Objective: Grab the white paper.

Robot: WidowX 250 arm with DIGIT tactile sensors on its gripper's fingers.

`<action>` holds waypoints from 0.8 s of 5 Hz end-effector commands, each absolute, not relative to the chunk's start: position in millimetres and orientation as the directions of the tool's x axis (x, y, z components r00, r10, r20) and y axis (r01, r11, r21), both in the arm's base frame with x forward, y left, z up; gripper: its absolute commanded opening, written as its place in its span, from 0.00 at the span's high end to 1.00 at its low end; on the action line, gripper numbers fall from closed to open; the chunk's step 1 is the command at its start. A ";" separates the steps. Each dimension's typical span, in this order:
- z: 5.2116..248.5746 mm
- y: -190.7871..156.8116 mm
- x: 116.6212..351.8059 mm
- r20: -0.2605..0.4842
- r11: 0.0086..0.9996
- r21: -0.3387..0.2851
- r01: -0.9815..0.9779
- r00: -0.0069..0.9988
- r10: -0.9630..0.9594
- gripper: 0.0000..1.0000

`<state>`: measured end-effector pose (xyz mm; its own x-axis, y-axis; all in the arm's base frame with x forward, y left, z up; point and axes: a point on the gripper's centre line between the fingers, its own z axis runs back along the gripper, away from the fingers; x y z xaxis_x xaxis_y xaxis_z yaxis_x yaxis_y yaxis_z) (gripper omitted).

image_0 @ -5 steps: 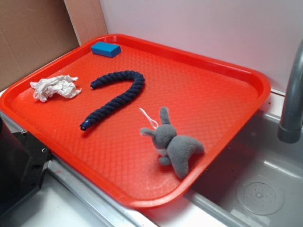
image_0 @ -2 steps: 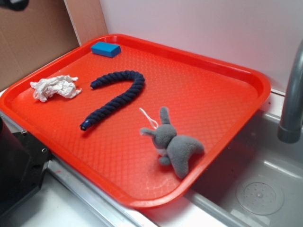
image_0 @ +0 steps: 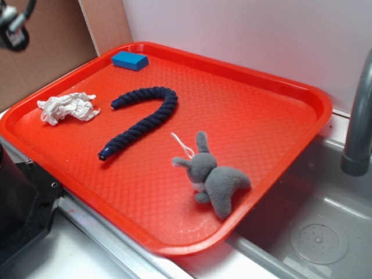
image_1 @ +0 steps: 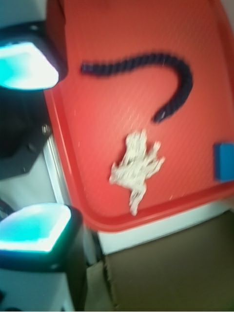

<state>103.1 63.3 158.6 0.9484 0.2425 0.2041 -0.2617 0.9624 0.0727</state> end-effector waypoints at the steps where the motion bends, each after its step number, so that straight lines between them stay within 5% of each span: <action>1: 110.3 97.1 114.1 0.254 0.950 0.042 -0.309 0.923 0.289 0.00; 4: 40.4 127.0 160.5 0.314 0.937 0.057 -0.344 0.897 0.310 0.00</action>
<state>151.7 120.8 30.1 0.8986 0.3400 0.2773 -0.3622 0.9316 0.0314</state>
